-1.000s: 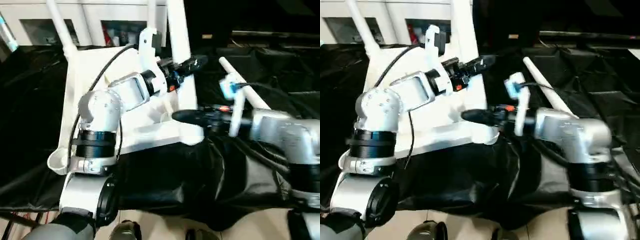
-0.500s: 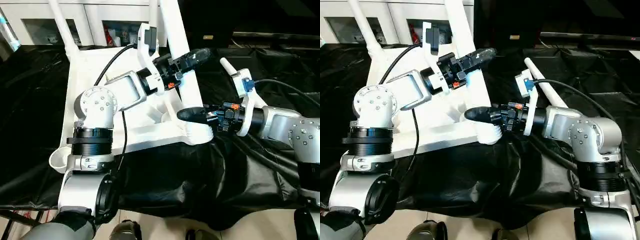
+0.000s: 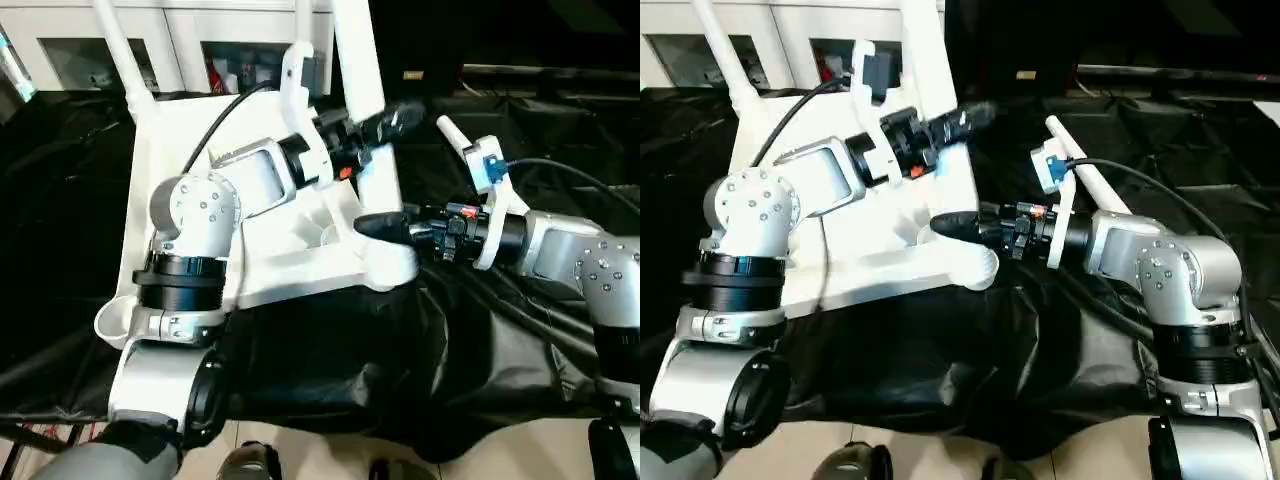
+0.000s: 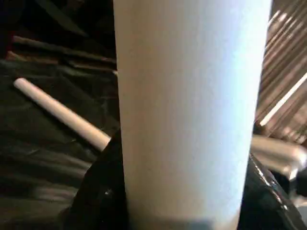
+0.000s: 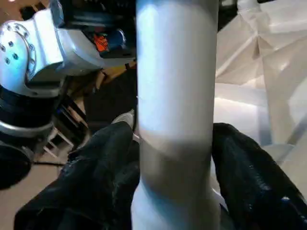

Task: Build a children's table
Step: Pick table leg

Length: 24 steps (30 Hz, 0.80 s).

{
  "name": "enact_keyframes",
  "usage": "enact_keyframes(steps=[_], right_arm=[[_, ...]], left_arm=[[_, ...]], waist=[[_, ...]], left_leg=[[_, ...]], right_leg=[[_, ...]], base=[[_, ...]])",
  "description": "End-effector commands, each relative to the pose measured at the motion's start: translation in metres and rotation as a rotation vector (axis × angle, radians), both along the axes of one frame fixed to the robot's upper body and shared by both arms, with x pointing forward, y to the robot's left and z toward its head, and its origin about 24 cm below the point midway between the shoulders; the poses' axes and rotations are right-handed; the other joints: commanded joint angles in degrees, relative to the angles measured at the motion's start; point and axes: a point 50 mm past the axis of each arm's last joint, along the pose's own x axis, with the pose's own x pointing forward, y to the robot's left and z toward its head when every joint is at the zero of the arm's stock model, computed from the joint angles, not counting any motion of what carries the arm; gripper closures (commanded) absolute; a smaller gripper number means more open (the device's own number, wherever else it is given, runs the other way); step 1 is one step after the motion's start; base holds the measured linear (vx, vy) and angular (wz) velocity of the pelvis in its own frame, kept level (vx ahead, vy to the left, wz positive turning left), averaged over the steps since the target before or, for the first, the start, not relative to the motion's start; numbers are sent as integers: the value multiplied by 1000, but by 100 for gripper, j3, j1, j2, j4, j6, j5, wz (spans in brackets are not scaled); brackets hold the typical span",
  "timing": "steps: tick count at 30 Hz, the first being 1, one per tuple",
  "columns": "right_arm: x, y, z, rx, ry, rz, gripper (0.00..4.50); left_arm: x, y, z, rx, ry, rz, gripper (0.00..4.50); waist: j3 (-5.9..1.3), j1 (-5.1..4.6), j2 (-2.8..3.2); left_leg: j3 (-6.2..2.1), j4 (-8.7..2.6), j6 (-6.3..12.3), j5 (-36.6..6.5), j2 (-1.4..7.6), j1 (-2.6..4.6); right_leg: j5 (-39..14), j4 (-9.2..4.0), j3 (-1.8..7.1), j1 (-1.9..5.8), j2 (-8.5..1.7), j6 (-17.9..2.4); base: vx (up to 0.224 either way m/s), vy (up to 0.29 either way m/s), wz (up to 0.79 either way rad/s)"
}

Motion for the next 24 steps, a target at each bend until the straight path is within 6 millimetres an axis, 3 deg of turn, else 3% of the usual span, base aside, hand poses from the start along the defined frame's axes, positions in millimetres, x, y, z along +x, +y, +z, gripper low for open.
enact_keyframes(steps=[1, 14, 24], right_arm=[[0, 2, 9, -18, -43, 27, 122], [6, 4, 4, -142, 3, 63, 122], [6, 5, -5, -177, 24, 63, 122]], left_arm=[[-1, 1, -2, 42, -21, 12, 264], [-12, -13, 0, 38, -6, -149, 264], [-15, -15, 2, 24, -6, -186, 264]], waist=[[-627, 13, -125], [-683, 17, -185], [-692, 29, -187]], left_leg=[[-185, -405, -213, -1233, 252, 250], [-179, -402, -299, -1301, 263, 254], [-186, -402, -300, -1350, 261, 254]], right_leg=[[-2324, -468, 148, 236, -294, -713], [-1957, -424, 147, 243, -289, -914], [-1967, -431, 152, 251, -288, -864]], base=[[0, 0, 0], [0, 0, 0], [0, 0, 0]])
